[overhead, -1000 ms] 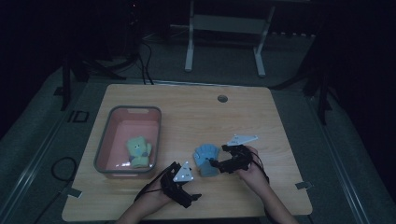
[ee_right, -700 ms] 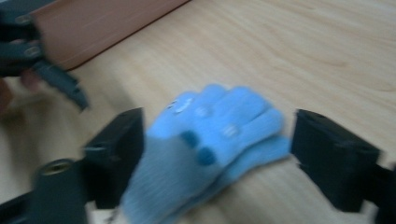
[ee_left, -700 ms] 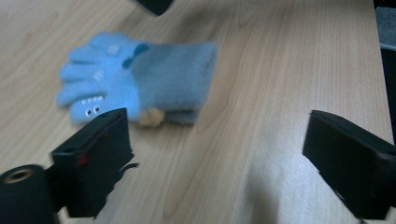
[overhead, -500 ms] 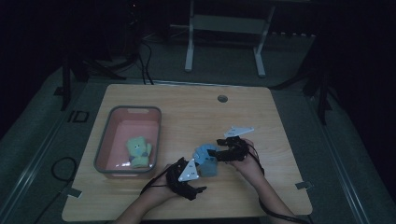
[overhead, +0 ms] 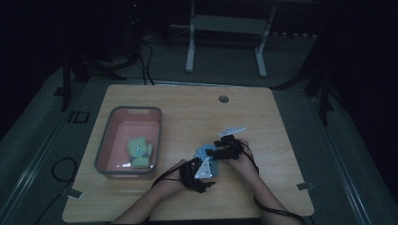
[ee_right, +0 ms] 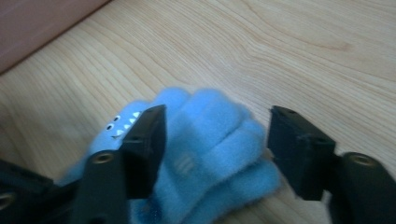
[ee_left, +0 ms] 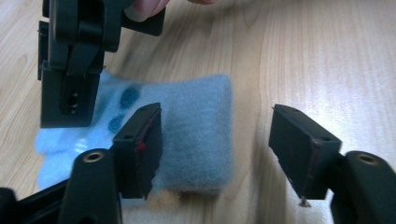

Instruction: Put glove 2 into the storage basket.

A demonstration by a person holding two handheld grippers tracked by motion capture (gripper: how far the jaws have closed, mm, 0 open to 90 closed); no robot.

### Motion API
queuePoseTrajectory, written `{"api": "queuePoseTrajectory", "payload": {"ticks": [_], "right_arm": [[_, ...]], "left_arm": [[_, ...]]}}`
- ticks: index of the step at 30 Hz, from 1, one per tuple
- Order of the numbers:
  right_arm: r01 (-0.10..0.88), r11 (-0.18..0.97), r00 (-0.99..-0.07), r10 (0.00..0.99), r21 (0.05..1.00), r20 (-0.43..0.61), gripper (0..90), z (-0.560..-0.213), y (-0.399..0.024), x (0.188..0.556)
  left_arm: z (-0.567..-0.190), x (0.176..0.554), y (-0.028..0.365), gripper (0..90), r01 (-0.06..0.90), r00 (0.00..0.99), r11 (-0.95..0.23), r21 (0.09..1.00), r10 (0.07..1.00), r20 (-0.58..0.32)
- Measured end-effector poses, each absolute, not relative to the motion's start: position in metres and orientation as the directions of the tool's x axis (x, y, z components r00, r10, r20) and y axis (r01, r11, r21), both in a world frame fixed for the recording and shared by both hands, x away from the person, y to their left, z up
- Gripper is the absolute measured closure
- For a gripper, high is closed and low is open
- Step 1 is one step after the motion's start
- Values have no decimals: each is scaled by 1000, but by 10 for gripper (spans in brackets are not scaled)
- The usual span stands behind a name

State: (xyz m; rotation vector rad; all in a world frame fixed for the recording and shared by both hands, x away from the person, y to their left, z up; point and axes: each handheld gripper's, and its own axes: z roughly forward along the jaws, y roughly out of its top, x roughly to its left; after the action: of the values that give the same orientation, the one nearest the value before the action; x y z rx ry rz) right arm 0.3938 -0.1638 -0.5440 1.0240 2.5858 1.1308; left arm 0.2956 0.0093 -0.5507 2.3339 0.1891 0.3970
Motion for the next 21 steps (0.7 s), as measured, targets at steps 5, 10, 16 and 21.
{"api": "queuePoseTrajectory", "payload": {"ticks": [5, 10, 16, 21], "right_arm": [[565, 499, -766, 613, 658, 193, 728, -546, -162, 395], [528, 520, -781, 608, 671, 143, 822, -537, -161, 390], [520, 510, -764, 637, 686, 106, 671, -531, -166, 384], [582, 475, -727, 668, 660, 159, 474, -542, -171, 391]], "left_arm": [[-552, 300, 8, 432, 35, 937, -706, 707, 268, 222], [-553, 302, 8, 451, 37, 938, -715, 698, 265, 222], [-555, 304, 7, 505, 35, 934, -725, 688, 268, 235], [-555, 306, 8, 525, 45, 935, -731, 681, 272, 230]]}}
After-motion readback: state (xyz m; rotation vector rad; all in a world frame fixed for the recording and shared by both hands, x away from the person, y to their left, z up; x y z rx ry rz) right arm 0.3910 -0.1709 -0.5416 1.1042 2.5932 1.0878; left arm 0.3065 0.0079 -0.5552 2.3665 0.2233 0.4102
